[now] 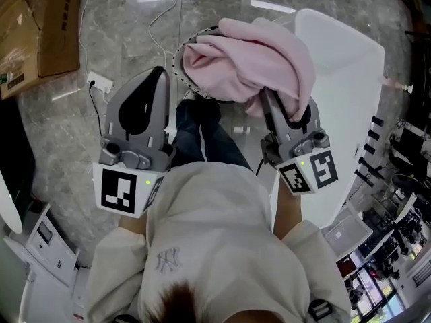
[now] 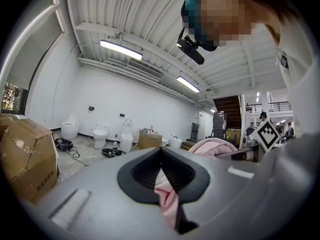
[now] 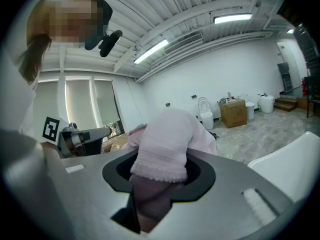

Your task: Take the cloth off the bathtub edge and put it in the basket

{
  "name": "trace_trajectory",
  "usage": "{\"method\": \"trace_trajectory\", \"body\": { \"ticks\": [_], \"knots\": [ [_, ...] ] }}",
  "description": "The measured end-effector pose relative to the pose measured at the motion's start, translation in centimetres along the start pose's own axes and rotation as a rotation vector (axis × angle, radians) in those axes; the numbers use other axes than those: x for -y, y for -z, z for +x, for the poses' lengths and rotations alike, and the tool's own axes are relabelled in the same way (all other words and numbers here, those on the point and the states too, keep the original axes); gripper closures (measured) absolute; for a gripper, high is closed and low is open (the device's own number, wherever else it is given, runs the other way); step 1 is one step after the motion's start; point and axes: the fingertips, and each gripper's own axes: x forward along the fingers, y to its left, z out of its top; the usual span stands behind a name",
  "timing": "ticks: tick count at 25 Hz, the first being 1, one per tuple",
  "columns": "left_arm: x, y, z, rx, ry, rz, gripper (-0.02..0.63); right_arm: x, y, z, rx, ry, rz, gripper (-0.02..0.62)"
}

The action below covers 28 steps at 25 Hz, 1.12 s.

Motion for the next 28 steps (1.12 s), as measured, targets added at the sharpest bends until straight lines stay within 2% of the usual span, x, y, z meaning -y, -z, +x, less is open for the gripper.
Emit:
{"method": "trace_trajectory", "body": {
  "ticks": [9, 13, 16, 23, 28],
  "knots": [
    [-1.5, 2.4, 1.9, 0.001, -0.027, -0.034, 0.592, 0.8, 3.7, 1.8, -0.039, 0.01, 0.016, 0.453],
    [-1.2, 3.3, 3.5, 0.012, -0.017, -0.071, 0.592, 1.8, 5.9, 2.6, -0.05, 0.025, 0.037, 0.453],
    [-1.3, 4.8, 4.3, -0.014, -0.018, -0.123, 0.593, 2.2, 8.0, 3.4, -0.071, 0.034, 0.043, 0.453],
    [-2.5, 8.8, 5.2, -0.041, -0.009, -0.09, 0.593, 3.1, 12.6, 4.8, -0.101, 0.039, 0.056, 0.453],
    [-3.0, 10.9, 6.4, -0.056, -0.015, -0.097, 0.593, 4.2, 15.0, 5.4, -0.107, 0.055, 0.067, 0.453]
  ]
}}
